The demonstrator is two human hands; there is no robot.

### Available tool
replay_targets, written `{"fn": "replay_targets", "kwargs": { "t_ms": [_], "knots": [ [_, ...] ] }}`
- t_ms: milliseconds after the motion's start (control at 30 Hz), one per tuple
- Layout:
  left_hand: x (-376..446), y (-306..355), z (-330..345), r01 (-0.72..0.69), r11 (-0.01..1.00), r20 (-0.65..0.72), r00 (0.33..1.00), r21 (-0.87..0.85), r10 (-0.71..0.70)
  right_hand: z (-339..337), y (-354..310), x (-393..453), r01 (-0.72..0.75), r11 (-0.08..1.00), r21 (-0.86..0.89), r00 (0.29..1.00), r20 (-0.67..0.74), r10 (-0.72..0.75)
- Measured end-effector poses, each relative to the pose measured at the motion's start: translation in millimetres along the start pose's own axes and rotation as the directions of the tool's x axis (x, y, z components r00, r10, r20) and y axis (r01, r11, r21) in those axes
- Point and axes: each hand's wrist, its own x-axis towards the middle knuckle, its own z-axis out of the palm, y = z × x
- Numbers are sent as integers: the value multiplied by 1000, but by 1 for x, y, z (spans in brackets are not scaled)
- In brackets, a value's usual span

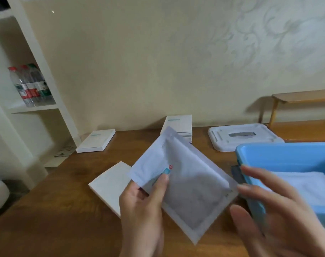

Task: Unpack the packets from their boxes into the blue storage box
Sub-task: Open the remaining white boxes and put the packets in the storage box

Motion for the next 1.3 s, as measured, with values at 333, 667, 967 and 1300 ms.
{"fn": "replay_targets", "kwargs": {
  "t_ms": [333, 667, 967, 1300],
  "knots": [
    [4, 16, 72, 101, 987, 446, 894, -122, -36, -92, 23, 46, -537, 809, 238, 841, 229, 490],
    [53, -17, 166, -703, 491, 793, 608, 515, 38, -169, 122, 97, -699, 615, -365, 456, 435, 777],
    [38, -36, 184, -858, 185, 851, 404, 480, -335, -151, 130, 83, -489, 569, -661, 312, 477, 822],
    [24, -10, 167, -935, -30, 932, 355, 354, -72, -145, 114, 80, -65, 476, -877, 553, 365, 749]
  ]
}}
